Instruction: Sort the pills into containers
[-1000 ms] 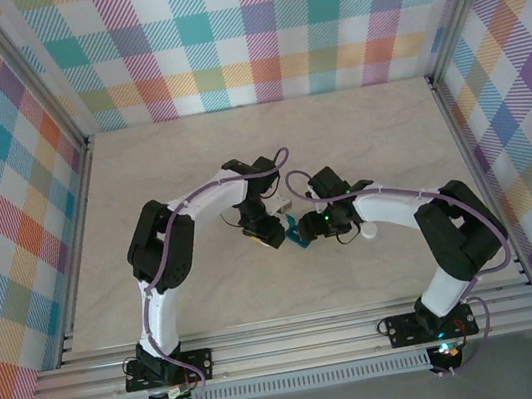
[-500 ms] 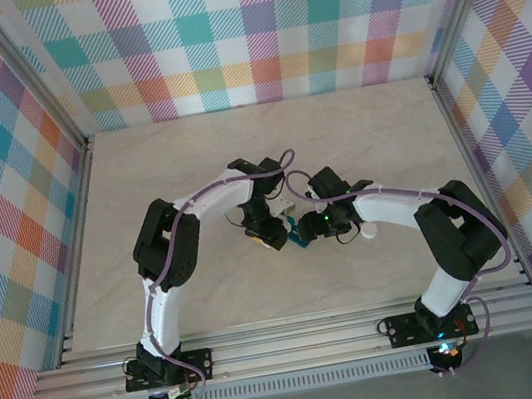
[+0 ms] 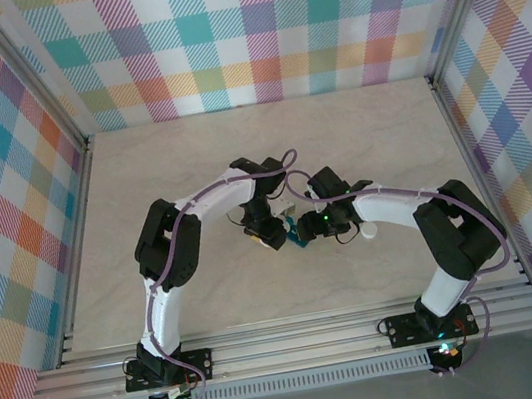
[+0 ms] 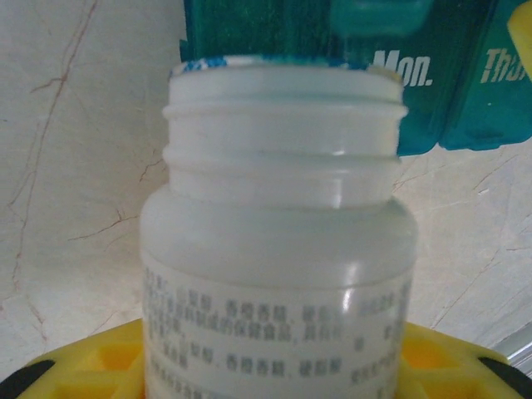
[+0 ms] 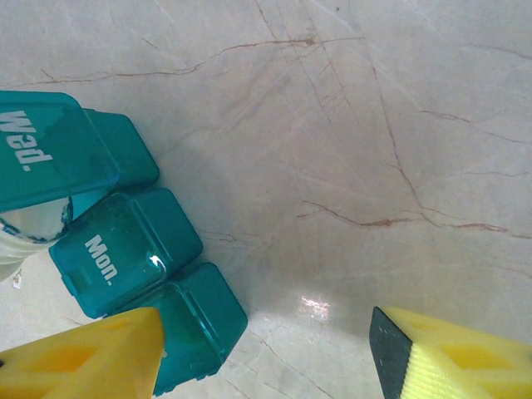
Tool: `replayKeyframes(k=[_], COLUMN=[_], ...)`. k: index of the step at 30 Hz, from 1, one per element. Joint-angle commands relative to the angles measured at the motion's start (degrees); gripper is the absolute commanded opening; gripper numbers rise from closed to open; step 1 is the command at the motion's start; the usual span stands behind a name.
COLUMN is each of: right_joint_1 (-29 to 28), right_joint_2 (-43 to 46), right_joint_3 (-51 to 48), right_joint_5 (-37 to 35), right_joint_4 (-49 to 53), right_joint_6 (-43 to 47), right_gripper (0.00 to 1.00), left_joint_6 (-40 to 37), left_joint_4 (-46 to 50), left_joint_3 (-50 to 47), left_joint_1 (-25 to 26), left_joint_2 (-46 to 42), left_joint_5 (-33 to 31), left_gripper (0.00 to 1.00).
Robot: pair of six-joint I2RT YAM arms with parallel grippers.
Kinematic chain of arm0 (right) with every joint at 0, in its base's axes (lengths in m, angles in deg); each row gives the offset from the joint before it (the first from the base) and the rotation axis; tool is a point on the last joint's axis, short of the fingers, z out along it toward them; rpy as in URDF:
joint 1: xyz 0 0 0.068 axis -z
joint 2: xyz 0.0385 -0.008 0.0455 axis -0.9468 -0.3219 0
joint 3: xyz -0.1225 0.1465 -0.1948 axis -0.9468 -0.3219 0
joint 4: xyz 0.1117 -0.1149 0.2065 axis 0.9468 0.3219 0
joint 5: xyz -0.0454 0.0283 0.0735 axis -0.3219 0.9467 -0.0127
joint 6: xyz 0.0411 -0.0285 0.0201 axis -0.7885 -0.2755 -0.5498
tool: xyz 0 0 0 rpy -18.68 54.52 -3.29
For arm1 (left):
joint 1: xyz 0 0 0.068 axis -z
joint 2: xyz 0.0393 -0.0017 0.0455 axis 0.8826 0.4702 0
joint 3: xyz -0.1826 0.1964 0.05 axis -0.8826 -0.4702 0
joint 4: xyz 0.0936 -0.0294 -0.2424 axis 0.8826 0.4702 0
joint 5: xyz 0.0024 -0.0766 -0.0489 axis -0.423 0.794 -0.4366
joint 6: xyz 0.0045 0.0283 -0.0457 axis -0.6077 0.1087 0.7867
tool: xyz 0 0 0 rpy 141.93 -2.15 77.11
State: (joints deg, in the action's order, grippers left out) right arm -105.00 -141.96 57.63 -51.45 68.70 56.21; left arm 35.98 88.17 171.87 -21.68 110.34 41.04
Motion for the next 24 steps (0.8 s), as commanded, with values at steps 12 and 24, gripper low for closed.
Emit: replayKeyframes(k=[12, 24], right_joint_1=[-0.41, -0.41], right_joint_2=[-1.74, -1.95], right_joint_3=[-1.73, -1.69], right_joint_5=[-0.18, 0.13], right_joint_4=[1.47, 1.39], right_joint_6=[-0.43, -0.70], right_gripper=[0.67, 0.67], left_joint_6=[0.08, -0.38], left_joint_4=[4.00, 5.56], left_joint_3=[3.36, 4.47], left_joint_1=[0.76, 1.02], left_joint_2=[-0.50, 0.57], left_joint_5=[-2.43, -2.72], left_gripper=[0.00, 0.00])
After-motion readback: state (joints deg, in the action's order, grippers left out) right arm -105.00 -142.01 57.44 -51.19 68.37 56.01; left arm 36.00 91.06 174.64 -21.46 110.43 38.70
